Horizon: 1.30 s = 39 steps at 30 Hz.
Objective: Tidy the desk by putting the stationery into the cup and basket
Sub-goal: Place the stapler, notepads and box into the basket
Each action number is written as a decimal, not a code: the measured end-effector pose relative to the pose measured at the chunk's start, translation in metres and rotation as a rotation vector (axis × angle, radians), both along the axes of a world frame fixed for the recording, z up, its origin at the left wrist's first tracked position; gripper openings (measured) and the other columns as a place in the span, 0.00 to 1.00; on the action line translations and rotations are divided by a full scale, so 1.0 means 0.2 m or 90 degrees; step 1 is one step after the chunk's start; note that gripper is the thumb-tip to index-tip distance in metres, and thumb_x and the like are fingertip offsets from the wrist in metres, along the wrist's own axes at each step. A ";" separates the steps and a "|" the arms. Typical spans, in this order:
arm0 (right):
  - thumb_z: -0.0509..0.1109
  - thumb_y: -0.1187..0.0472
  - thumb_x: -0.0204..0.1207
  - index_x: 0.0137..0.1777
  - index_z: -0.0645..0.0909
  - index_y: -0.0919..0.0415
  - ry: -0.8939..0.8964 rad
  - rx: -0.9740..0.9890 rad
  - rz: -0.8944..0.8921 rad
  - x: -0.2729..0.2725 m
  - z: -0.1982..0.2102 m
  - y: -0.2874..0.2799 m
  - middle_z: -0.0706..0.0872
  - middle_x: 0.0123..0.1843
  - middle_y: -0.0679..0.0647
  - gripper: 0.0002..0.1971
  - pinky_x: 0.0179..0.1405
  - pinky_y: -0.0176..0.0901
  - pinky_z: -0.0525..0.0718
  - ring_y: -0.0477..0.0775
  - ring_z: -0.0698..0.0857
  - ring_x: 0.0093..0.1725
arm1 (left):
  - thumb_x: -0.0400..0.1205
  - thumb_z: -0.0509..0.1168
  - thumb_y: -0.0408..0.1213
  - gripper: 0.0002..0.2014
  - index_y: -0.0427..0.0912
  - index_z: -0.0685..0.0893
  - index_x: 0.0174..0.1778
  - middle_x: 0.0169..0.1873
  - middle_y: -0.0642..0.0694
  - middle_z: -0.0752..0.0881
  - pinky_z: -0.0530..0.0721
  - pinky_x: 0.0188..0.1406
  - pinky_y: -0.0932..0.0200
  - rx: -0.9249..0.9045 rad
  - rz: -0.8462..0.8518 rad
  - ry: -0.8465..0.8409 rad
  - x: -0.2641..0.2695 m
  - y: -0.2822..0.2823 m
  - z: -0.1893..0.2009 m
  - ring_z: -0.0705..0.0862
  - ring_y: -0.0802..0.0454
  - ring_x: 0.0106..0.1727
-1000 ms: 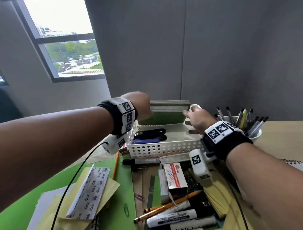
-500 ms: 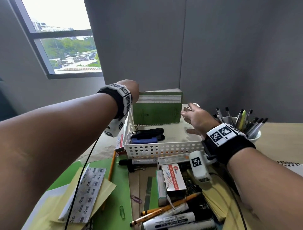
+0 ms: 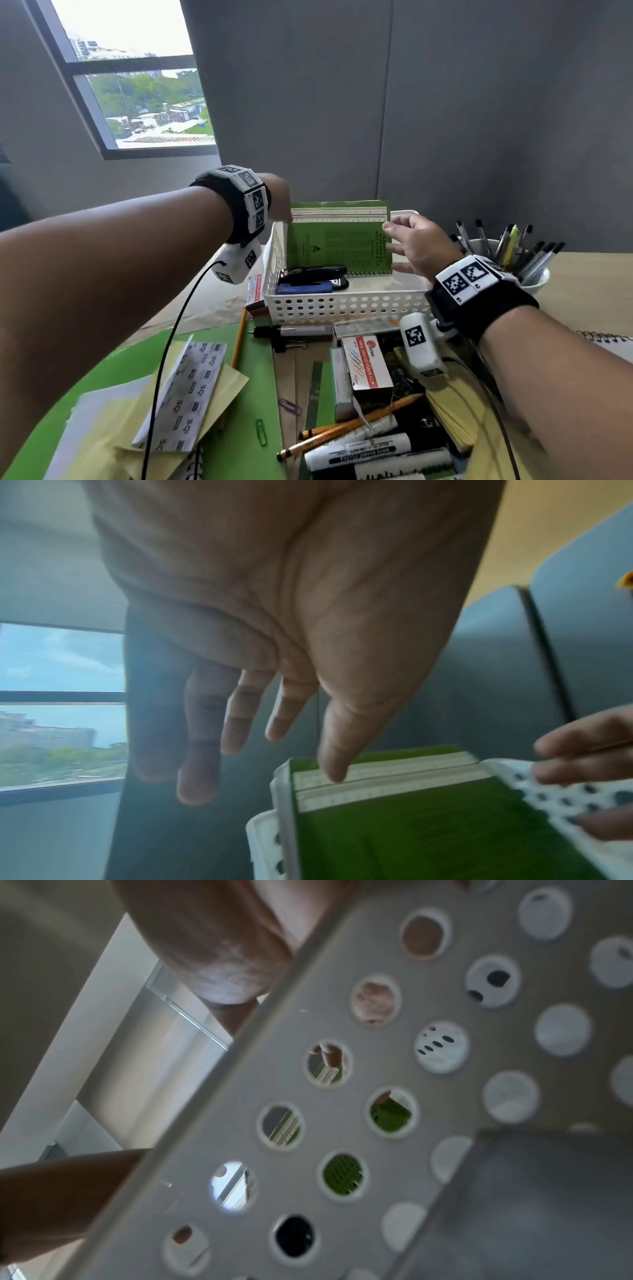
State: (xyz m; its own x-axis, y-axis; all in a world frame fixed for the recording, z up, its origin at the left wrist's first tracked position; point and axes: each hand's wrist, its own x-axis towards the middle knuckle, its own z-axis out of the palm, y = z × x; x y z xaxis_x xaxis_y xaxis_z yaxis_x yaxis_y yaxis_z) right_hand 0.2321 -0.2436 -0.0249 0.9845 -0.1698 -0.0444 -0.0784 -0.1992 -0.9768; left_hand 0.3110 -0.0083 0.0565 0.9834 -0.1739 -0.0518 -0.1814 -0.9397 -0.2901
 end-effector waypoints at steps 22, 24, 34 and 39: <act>0.75 0.52 0.81 0.54 0.89 0.52 -0.108 -0.310 0.234 -0.48 0.32 0.10 0.93 0.52 0.52 0.07 0.55 0.47 0.85 0.56 0.90 0.54 | 0.78 0.76 0.55 0.22 0.41 0.84 0.57 0.34 0.46 0.89 0.81 0.23 0.64 -0.211 0.214 0.282 -1.01 0.72 -0.33 0.82 0.53 0.27; 0.75 0.51 0.81 0.56 0.89 0.52 -0.067 -0.378 0.235 -0.50 0.29 0.08 0.92 0.52 0.48 0.09 0.52 0.40 0.82 0.52 0.89 0.55 | 0.80 0.75 0.44 0.10 0.44 0.85 0.52 0.37 0.45 0.89 0.82 0.24 0.64 -0.281 0.209 0.247 -1.01 0.72 -0.30 0.83 0.53 0.30; 0.77 0.42 0.69 0.62 0.84 0.55 -0.032 -0.151 0.390 -0.77 0.36 0.31 0.93 0.53 0.51 0.25 0.54 0.49 0.91 0.53 0.93 0.53 | 0.74 0.79 0.37 0.11 0.41 0.84 0.47 0.46 0.36 0.91 0.83 0.33 0.56 -0.955 0.010 0.220 -1.10 0.44 0.04 0.85 0.44 0.41; 0.70 0.70 0.82 0.58 0.84 0.64 -0.034 0.110 0.233 -0.74 0.29 0.32 0.94 0.52 0.59 0.07 0.49 0.57 0.93 0.62 0.94 0.52 | 0.67 0.77 0.56 0.28 0.38 0.85 0.54 0.39 0.48 0.93 0.88 0.33 0.59 -0.765 0.002 0.241 -1.08 0.32 0.01 0.88 0.52 0.36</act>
State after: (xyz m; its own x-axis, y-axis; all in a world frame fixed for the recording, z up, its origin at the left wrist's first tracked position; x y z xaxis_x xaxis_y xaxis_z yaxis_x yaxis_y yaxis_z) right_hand 0.0831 -0.1803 0.0327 0.9802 0.1975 0.0116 0.0192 -0.0365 -0.9991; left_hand 0.0949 0.0559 0.0594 0.9422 -0.3041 -0.1408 -0.0636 -0.5748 0.8158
